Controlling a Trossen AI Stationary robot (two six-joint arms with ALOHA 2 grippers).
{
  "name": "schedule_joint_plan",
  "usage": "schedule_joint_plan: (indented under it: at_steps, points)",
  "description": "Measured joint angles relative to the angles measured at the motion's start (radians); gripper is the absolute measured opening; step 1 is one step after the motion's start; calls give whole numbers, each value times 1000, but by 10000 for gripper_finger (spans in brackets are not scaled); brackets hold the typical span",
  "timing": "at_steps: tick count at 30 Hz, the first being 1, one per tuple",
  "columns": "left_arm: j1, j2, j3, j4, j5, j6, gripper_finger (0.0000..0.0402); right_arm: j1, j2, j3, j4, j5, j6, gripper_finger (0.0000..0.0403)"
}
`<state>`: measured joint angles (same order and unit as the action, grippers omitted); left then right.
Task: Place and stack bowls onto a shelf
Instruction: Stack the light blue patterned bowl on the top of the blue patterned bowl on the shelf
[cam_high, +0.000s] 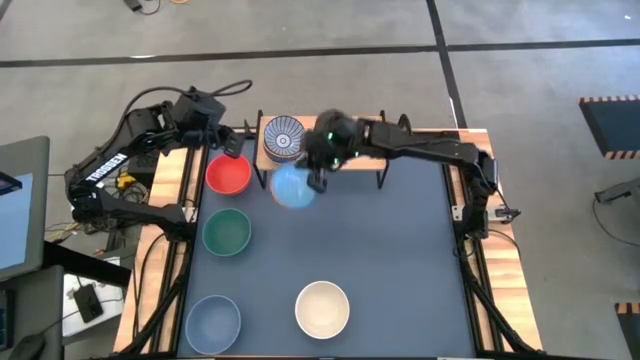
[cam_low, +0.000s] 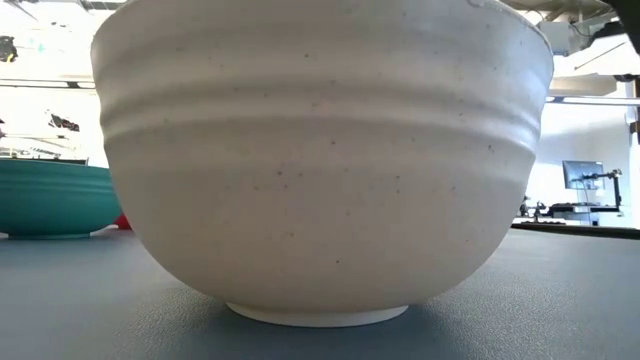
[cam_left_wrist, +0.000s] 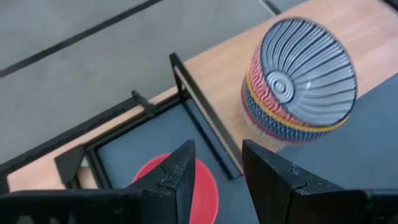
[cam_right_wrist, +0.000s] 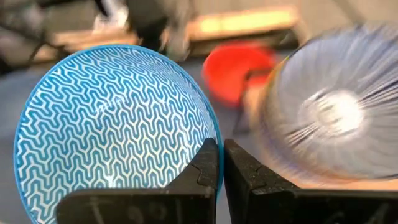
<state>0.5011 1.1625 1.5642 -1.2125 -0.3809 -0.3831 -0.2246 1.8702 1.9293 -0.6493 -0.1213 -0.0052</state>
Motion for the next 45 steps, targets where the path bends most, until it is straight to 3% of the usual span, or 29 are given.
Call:
schedule_joint_plan:
  at_steps: [5,12,19,26,39,45]
  points:
    - [0,0,0,-38,0,-23,116,-68,0,77,93,110,4,29]
    - [0,22,0,-28,29,-30,116,-168,31,82,249,145,52,29]
    - [-18,102,0,-2,316,18,116,-178,61,81,194,151,57,29]
    - [-79,178,0,-1,447,45,116,-174,107,77,163,152,29,29]
    - [-136,263,0,1,471,38,116,-178,131,80,153,176,27,61]
    - [-138,279,-1,12,432,39,116,-178,131,80,154,169,31,98]
